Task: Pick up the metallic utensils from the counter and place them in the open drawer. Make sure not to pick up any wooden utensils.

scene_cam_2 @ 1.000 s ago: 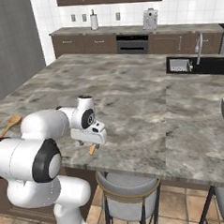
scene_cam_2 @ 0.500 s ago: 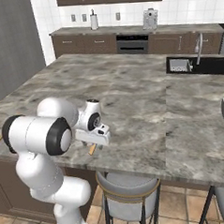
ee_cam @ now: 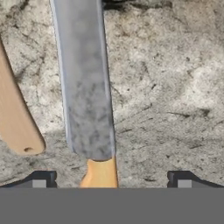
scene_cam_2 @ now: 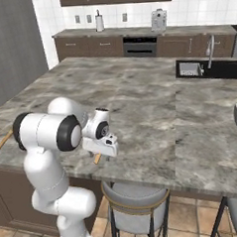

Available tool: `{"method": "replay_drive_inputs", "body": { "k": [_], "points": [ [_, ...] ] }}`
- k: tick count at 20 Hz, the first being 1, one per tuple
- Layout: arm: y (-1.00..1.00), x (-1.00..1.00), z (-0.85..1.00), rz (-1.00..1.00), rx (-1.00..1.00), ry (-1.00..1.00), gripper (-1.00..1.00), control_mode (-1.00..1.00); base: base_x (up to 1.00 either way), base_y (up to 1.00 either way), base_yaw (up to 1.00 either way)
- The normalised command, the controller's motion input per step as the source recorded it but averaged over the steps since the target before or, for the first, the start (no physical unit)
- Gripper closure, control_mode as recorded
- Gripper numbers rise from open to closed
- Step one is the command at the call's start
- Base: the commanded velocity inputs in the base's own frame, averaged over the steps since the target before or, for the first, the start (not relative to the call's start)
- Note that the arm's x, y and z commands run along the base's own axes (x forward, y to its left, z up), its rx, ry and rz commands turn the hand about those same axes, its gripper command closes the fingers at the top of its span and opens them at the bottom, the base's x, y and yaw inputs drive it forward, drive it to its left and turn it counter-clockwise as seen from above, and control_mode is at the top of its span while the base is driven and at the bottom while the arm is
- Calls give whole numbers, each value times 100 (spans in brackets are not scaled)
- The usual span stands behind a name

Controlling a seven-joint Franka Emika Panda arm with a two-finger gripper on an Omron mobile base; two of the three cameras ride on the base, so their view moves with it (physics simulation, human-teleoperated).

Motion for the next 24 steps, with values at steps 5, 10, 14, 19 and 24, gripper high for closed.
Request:
{"method": "replay_drive_inputs", "body": {
  "k": [5, 10, 14, 19, 24],
  "points": [
    [21, 15, -54, 0, 0, 0, 100, -100, 0, 0, 0],
    [23, -1, -41, 0, 0, -1, 100, -100, 0, 0, 0],
    [17, -17, -36, 0, 0, -4, 100, -100, 0, 0, 0],
    [18, -21, -21, 0, 0, -1, 100, -100, 0, 0, 0],
    [43, -44, -10, 0, 0, -2, 100, -100, 0, 0, 0]
  ]
}}
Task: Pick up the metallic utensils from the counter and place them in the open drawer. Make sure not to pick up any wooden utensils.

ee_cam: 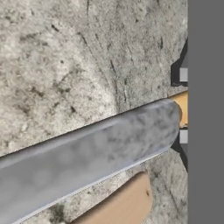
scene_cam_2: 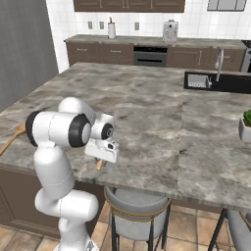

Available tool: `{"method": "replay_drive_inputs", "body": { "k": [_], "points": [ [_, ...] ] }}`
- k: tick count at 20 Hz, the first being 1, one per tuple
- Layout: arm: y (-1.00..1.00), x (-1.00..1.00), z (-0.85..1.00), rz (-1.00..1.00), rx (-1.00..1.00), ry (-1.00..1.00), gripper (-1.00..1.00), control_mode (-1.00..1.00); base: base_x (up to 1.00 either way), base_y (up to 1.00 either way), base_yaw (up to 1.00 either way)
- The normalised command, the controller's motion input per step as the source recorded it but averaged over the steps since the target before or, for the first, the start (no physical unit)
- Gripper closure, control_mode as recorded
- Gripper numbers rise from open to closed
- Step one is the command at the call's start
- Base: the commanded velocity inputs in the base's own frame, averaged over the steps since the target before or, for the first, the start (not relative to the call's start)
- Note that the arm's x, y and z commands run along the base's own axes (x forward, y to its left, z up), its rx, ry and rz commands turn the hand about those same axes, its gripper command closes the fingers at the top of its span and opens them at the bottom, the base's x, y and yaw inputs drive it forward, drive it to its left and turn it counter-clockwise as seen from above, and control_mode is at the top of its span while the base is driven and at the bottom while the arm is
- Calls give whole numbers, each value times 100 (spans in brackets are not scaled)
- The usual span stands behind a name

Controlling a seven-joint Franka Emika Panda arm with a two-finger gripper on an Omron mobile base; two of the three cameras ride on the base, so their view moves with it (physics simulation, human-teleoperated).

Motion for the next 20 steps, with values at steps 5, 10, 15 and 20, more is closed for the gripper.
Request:
{"method": "replay_drive_inputs", "body": {
  "k": [5, 10, 15, 20],
  "points": [
    [57, -26, -43, 0, 0, 0, 100, -100, 0, 0, 0],
    [13, 0, -86, 1, -1, 8, 100, -100, 0, 0, 0],
    [0, 4, -44, 2, -4, 1, 100, -100, 0, 0, 0],
    [-8, -23, 22, 0, 0, -5, 100, -100, 0, 0, 0]
  ]
}}
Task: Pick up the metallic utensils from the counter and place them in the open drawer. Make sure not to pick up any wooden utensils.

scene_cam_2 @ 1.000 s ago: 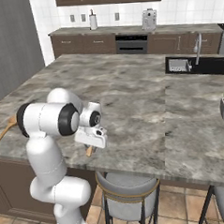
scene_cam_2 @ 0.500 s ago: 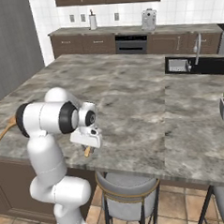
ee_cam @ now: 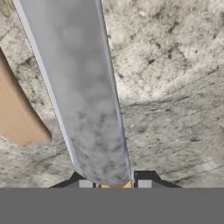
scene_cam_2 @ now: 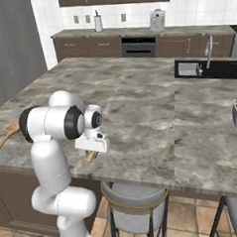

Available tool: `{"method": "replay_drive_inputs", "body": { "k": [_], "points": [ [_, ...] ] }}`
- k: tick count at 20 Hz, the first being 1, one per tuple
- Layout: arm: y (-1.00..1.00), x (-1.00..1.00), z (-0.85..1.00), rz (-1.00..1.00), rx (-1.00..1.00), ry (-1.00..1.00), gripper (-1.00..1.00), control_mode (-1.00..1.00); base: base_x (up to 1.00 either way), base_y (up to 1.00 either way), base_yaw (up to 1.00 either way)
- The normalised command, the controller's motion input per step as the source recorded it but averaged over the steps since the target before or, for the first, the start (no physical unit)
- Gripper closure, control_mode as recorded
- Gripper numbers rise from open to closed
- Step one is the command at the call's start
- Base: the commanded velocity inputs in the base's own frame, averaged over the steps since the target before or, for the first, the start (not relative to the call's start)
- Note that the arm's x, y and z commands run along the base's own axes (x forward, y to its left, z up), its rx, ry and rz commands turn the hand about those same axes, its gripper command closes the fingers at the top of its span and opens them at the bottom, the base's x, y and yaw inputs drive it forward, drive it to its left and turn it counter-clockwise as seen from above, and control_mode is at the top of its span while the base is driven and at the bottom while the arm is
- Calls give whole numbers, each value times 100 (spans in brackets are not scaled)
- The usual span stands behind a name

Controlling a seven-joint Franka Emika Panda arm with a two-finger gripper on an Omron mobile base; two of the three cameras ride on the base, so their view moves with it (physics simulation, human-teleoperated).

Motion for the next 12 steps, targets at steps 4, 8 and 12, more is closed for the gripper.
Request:
{"method": "replay_drive_inputs", "body": {
  "k": [4, 8, 12],
  "points": [
    [0, -46, 83, 0, 1, -18, 100, -100, 0, 0, 0],
    [0, -51, 72, 0, 3, -27, 100, -100, 0, 0, 0],
    [0, -69, 51, 0, 0, -36, 100, -100, 0, 0, 0]
  ]
}}
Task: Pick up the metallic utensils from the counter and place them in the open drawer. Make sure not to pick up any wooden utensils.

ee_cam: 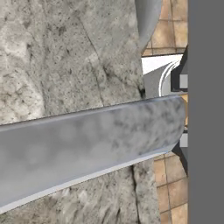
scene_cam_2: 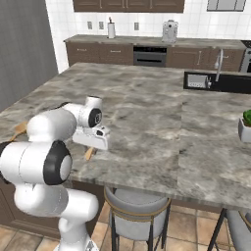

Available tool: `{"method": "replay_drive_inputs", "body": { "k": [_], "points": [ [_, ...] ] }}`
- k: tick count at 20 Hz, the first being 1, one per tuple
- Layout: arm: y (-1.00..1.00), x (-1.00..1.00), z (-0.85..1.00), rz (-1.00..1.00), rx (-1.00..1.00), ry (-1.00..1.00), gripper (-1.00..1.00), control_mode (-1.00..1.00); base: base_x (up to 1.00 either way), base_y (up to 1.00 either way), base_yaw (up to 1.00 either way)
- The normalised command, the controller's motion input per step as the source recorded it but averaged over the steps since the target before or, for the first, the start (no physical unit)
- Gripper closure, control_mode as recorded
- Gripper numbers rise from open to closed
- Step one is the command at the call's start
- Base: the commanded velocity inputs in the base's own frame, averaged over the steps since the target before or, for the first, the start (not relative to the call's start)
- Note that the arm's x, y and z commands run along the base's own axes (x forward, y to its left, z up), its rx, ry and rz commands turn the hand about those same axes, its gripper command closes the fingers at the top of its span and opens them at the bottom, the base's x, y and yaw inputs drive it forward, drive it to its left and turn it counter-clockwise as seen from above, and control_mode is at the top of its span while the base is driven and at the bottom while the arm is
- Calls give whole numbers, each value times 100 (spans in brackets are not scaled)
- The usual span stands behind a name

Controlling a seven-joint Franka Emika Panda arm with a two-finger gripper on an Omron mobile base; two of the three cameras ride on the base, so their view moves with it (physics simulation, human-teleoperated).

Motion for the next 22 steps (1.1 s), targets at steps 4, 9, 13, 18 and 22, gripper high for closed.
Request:
{"method": "replay_drive_inputs", "body": {
  "k": [4, 9, 13, 18, 22],
  "points": [
    [-4, -55, 52, 0, 6, -21, 100, -100, 0, 0, 0],
    [-5, -45, 59, 0, 6, -19, 100, -100, 0, 0, 0],
    [-1, -39, 61, 0, 6, -15, 100, -100, 0, 0, 0],
    [0, -39, 41, 0, 4, -10, 100, -100, 0, 0, 0],
    [0, -33, 44, 0, 2, -19, 100, -100, 0, 0, 0]
  ]
}}
